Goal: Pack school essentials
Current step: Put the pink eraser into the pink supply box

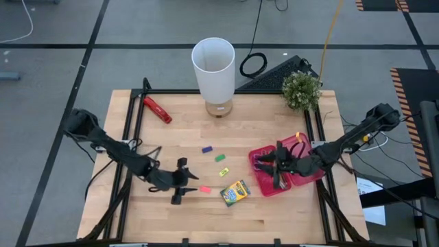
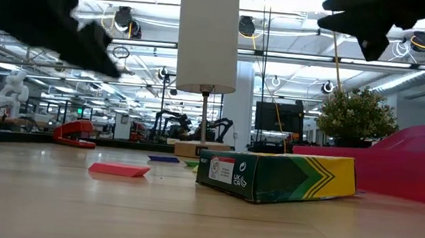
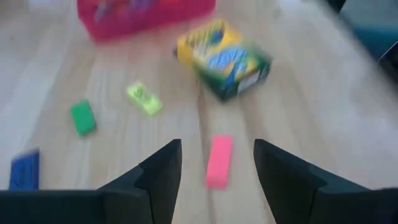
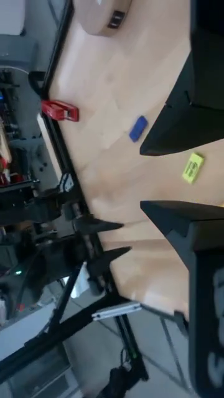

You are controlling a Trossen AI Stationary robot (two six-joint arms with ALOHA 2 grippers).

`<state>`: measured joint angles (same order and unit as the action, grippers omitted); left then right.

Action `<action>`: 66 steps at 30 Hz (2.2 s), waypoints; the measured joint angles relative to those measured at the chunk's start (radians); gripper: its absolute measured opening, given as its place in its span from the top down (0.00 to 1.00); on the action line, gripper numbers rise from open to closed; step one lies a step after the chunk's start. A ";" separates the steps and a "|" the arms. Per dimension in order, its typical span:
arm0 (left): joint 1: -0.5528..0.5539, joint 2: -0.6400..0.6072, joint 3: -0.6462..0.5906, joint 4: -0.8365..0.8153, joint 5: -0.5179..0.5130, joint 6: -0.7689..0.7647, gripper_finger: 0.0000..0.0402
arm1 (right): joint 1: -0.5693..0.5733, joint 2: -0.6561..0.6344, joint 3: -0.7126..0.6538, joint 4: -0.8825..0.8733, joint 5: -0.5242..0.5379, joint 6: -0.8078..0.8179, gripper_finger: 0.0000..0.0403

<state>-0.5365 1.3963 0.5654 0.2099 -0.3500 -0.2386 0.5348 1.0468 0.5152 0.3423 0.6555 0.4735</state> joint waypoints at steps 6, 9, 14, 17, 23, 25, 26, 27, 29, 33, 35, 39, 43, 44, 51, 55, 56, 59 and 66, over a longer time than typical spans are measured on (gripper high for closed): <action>0.021 0.126 -0.001 0.042 0.021 -0.004 0.49 | 0.001 0.046 0.000 0.001 -0.011 -0.044 0.70; 0.038 0.183 0.000 0.118 0.081 -0.003 0.49 | 0.001 0.069 0.000 0.006 -0.011 -0.033 0.70; 0.047 0.271 0.001 0.194 0.121 -0.003 0.50 | 0.001 0.099 0.000 0.017 -0.019 -0.032 0.68; 0.047 0.316 0.001 0.208 0.121 -0.005 0.54 | 0.001 0.113 0.000 0.047 -0.032 -0.049 0.68; 0.045 0.361 0.002 0.231 0.087 -0.004 0.64 | 0.001 0.115 0.000 0.050 -0.032 -0.059 0.68; 0.045 0.364 0.003 0.231 0.085 0.005 0.67 | 0.001 0.115 0.000 0.050 -0.032 -0.059 0.68; 0.045 0.364 0.003 0.231 0.085 0.013 0.68 | 0.001 0.115 0.000 0.050 -0.032 -0.059 0.68; 0.045 0.364 0.003 0.231 0.086 0.020 0.69 | 0.001 0.115 0.000 0.051 -0.031 -0.059 0.68; 0.045 0.365 0.003 0.238 0.085 0.034 0.71 | 0.001 0.115 0.000 0.061 -0.031 -0.065 0.68; 0.046 0.366 0.003 0.252 0.085 0.054 0.76 | 0.001 0.115 0.000 0.118 -0.030 -0.102 0.68; 0.046 0.366 0.002 0.253 0.084 0.053 0.79 | 0.001 0.115 0.000 0.134 -0.030 -0.113 0.68; 0.046 0.366 0.002 0.257 0.081 0.053 0.81 | 0.002 0.115 0.000 0.150 -0.029 -0.120 0.68; 0.045 0.354 0.001 0.253 0.074 0.059 0.80 | 0.002 0.158 0.031 0.154 -0.029 -0.144 0.68; 0.046 0.346 -0.001 0.249 0.065 0.062 0.80 | 0.003 0.178 0.051 0.151 -0.029 -0.163 0.68; 0.037 0.256 -0.001 0.252 0.068 0.061 0.80 | 0.003 0.382 0.279 0.034 -0.092 -0.374 0.68; 0.021 0.200 -0.001 0.256 0.071 0.052 0.81 | 0.004 0.525 0.425 -0.110 -0.137 -0.514 0.68; 0.017 0.184 -0.001 0.261 0.072 0.045 0.81 | 0.004 0.564 0.456 -0.122 -0.139 -0.556 0.68; 0.008 0.146 0.000 0.273 0.076 0.029 0.81 | 0.004 0.668 0.542 -0.124 -0.167 -0.713 0.68; -0.013 0.088 0.001 0.304 0.114 -0.005 0.81 | 0.004 0.842 0.703 -0.115 -0.159 -0.967 0.68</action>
<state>-0.5496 1.4842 0.5663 0.5134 -0.2357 -0.2433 0.5385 1.8890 1.2184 0.2268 0.4969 -0.4934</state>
